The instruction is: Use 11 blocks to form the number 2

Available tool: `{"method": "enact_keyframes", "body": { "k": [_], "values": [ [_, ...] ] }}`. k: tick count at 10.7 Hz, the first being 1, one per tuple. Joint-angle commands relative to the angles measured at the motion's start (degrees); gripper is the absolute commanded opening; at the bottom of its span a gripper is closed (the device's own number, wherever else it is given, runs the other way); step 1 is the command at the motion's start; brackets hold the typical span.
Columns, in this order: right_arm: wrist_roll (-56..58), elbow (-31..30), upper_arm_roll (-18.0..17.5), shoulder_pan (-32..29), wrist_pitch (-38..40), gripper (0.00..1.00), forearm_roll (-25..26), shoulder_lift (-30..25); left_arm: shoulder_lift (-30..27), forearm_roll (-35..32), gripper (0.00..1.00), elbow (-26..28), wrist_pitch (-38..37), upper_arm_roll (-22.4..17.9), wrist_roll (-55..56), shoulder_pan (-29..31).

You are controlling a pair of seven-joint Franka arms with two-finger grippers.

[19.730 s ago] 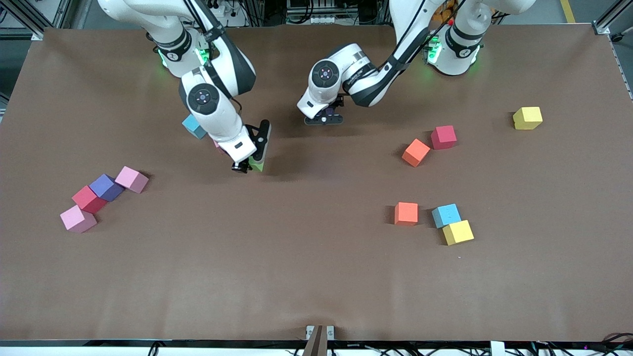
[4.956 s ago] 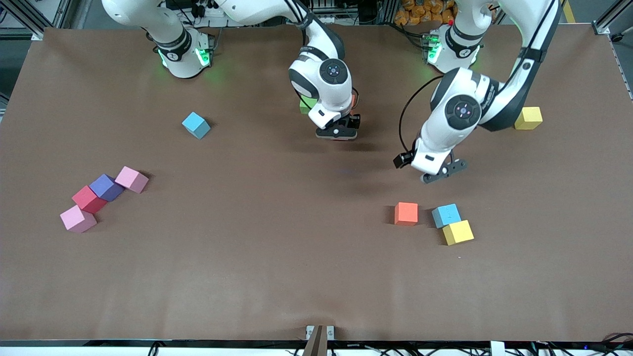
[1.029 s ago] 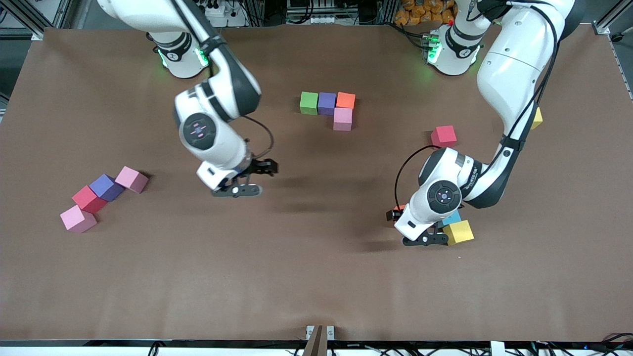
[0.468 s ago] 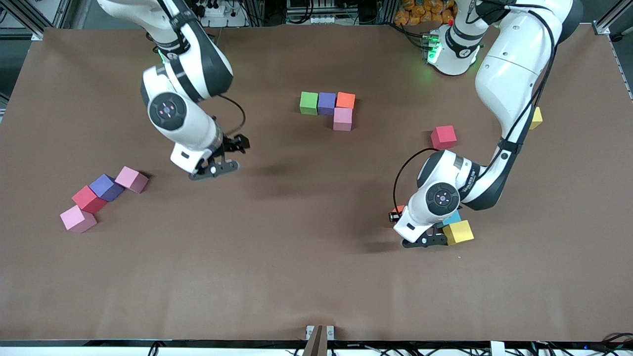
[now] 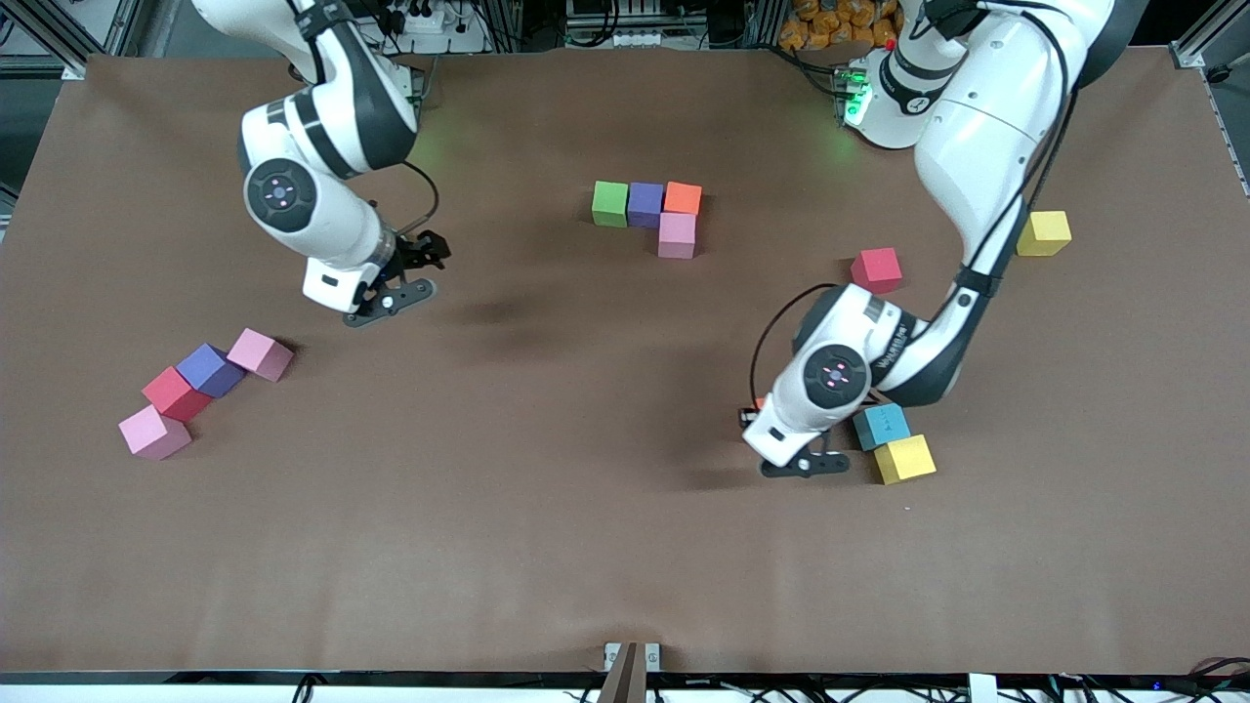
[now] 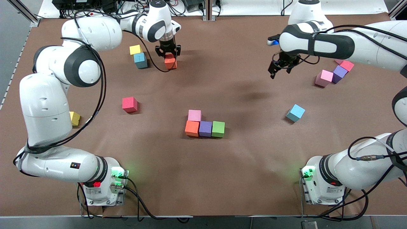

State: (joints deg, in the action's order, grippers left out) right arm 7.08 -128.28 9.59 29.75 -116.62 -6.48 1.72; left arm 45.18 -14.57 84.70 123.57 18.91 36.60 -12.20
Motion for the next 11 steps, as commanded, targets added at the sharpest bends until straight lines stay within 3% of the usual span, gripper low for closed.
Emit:
{"method": "enact_keyframes", "body": {
  "k": [1,6,8,11],
  "values": [
    [5.11,-5.56,2.09,-0.74,-2.29,1.0,1.29,-2.16,-2.81,-0.64,0.09,1.51,-3.67,2.95,3.28,-1.34],
    [21.45,-19.27,9.29,-2.24,-16.52,1.0,1.56,-2.6,-8.6,-0.73,0.1,11.6,-3.42,9.12,14.62,-1.16],
    [24.72,-23.49,9.65,-2.33,-19.6,1.0,1.38,-2.94,-11.33,-0.73,0.1,18.62,2.52,11.31,22.06,-0.99],
    [27.01,-26.23,9.83,-1.54,-20.75,1.0,1.03,-4.17,-12.48,-0.9,0.1,22.43,6.06,14.13,27.89,-1.34]
  ]
}}
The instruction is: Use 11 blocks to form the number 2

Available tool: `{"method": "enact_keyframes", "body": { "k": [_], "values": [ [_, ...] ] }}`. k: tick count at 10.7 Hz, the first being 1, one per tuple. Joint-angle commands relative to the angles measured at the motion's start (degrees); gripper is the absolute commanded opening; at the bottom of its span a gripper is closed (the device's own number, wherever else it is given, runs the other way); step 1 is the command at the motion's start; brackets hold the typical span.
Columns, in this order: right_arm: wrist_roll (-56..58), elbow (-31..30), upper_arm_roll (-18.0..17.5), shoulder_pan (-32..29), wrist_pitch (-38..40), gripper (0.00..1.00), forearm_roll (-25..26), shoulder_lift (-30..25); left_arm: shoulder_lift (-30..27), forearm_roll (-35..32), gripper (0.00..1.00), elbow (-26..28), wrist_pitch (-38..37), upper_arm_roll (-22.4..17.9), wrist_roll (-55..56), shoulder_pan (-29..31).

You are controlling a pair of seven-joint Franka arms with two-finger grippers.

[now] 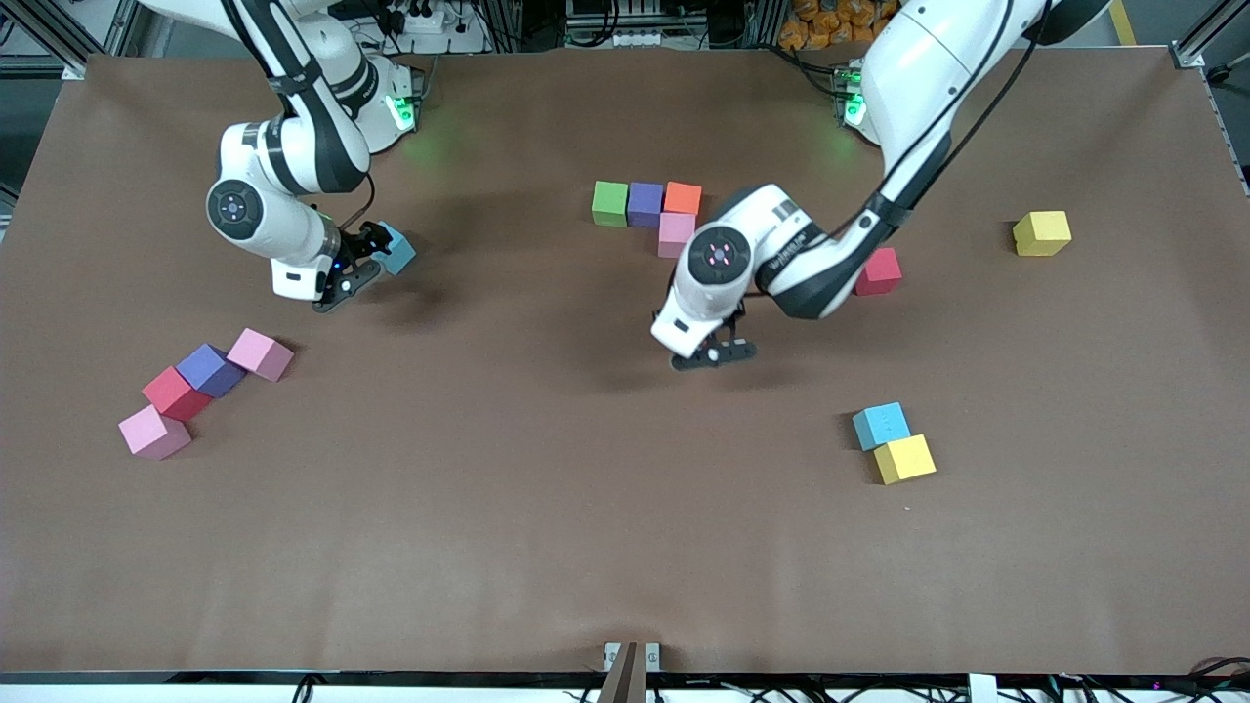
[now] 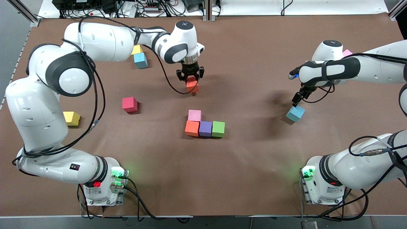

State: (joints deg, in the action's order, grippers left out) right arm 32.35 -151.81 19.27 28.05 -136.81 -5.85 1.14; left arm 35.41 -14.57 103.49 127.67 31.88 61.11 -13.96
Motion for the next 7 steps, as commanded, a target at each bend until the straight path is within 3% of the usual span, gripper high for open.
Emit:
{"method": "enact_keyframes", "body": {
  "k": [1,3,7],
  "values": [
    [2.28,-2.79,0.41,0.69,-0.47,1.0,0.23,-3.78,-2.8,-1.6,0.1,5.13,2.67,1.78,4.62,-0.01],
    [2.54,-2.79,4.35,5.33,-0.12,1.0,-1.87,-3.87,-3.59,-2.66,0.1,7.42,4.07,2.58,4.81,-0.1],
    [4.13,-4.11,6.39,10.09,-0.56,1.0,-4.26,-3.87,-5.17,-9.32,0.1,13.31,9.79,2.84,7.87,-0.19]
  ]
}}
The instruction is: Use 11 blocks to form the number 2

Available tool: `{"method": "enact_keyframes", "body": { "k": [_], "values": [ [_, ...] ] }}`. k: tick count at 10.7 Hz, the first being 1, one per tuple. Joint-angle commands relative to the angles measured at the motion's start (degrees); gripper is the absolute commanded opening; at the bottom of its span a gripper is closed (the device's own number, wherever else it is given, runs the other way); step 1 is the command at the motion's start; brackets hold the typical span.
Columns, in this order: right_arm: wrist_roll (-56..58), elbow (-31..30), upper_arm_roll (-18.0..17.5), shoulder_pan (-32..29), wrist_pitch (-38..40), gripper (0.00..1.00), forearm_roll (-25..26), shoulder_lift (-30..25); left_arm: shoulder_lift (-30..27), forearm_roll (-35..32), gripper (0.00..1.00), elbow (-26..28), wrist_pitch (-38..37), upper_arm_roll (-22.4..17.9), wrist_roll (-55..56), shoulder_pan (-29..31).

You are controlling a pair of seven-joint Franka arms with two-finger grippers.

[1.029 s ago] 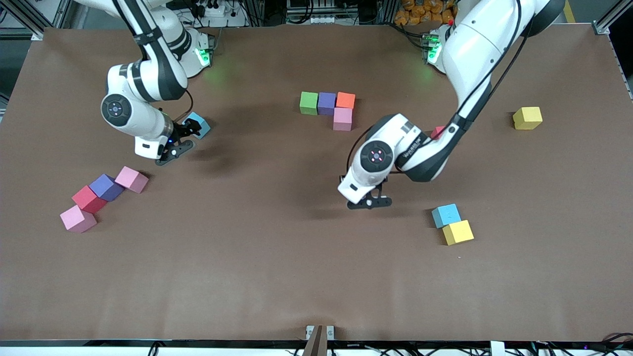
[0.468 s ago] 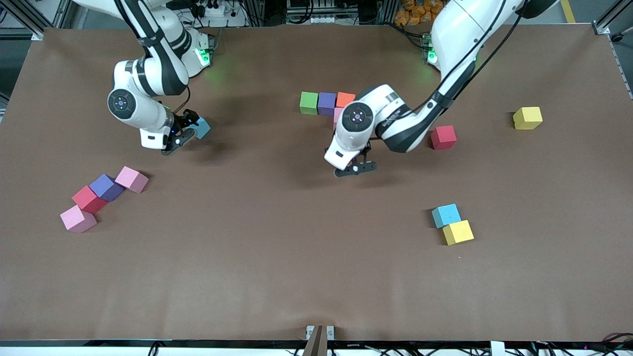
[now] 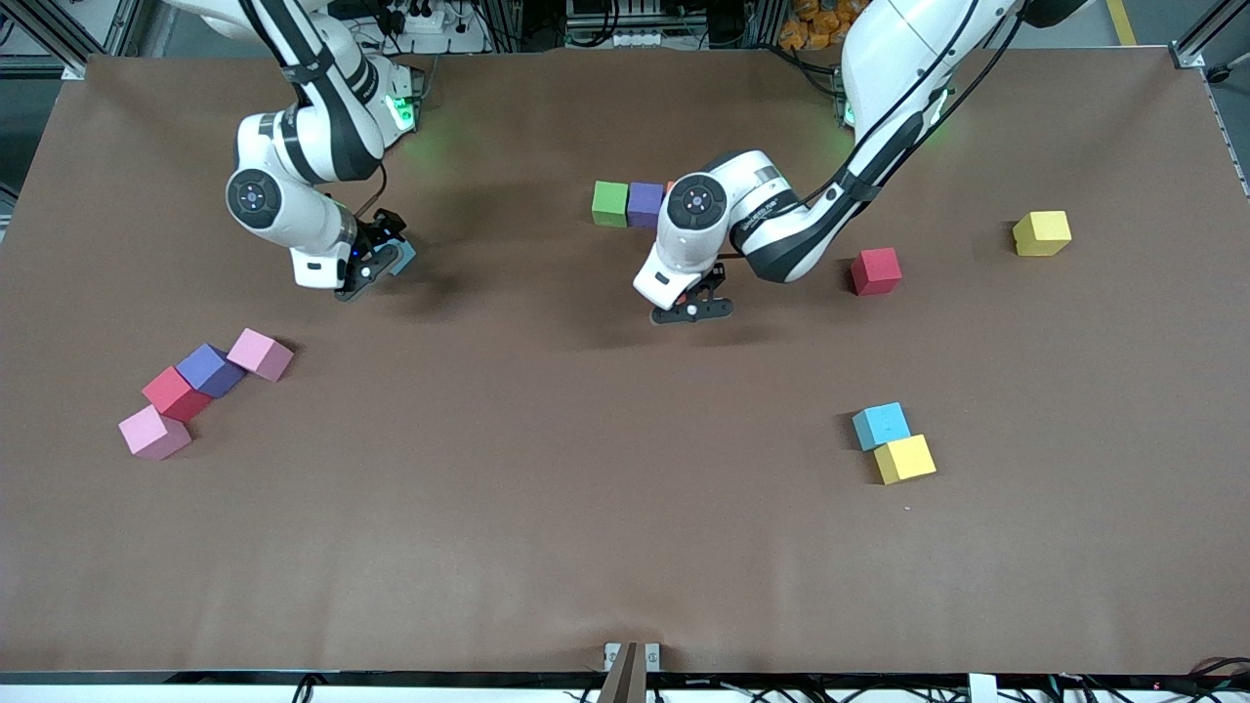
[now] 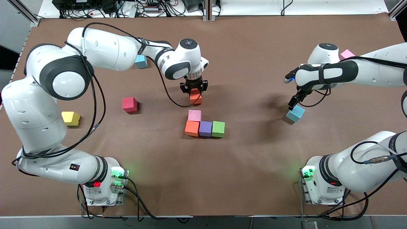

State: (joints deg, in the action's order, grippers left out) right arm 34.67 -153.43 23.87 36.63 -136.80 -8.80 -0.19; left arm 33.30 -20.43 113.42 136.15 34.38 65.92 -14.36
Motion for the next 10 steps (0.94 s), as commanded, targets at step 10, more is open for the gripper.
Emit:
{"method": "enact_keyframes", "body": {
  "k": [10],
  "values": [
    [3.65,-7.14,1.79,1.25,-7.42,0.68,-1.31,-1.48,-3.16,-8.65,0.1,5.41,1.75,2.89,2.37,0.29]
  ]
}}
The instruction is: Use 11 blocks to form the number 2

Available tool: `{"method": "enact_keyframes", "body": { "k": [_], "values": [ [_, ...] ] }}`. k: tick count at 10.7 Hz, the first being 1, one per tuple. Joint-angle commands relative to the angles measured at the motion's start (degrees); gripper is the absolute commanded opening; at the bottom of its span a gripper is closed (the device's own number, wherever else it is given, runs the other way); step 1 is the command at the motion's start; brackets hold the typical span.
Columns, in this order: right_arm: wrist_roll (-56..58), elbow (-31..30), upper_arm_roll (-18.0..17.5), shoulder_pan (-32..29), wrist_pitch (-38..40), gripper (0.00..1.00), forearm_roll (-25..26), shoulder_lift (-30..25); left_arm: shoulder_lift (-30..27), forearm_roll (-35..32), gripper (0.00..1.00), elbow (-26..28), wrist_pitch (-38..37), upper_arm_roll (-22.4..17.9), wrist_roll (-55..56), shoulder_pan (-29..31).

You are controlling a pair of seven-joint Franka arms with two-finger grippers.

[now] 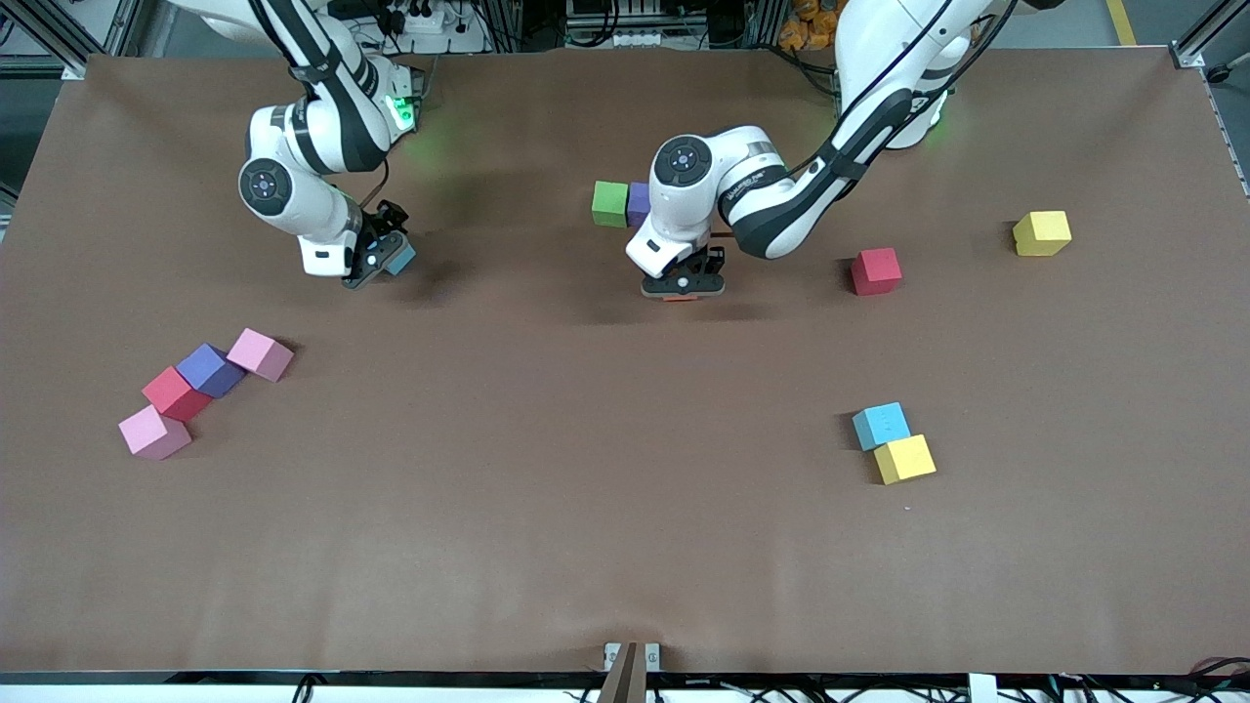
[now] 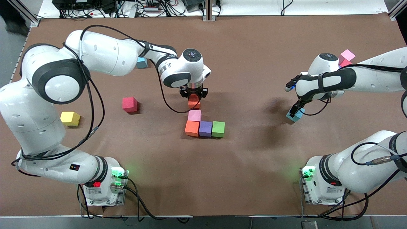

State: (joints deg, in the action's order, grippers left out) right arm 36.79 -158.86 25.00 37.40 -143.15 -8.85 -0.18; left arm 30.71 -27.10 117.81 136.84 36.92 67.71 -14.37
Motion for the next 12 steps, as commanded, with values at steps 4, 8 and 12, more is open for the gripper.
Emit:
{"method": "enact_keyframes", "body": {
  "k": [4,8,12],
  "values": [
    [1.54,-0.41,0.75,0.57,-1.25,0.36,-1.26,-1.4,0.13,-1.99,0.1,1.19,2.02,0.35,-1.35,0.57],
    [-0.21,6.78,0.66,-0.04,-1.34,0.31,-1.87,-0.71,0.75,-1.99,0.09,1.28,2.02,0.7,-1.35,0.48],
    [-1.72,18.9,0.05,1.18,-1.25,0.32,-11.0,4.9,0.75,-1.91,0.09,1.71,2.02,1.66,-1.35,0.74]
  ]
}}
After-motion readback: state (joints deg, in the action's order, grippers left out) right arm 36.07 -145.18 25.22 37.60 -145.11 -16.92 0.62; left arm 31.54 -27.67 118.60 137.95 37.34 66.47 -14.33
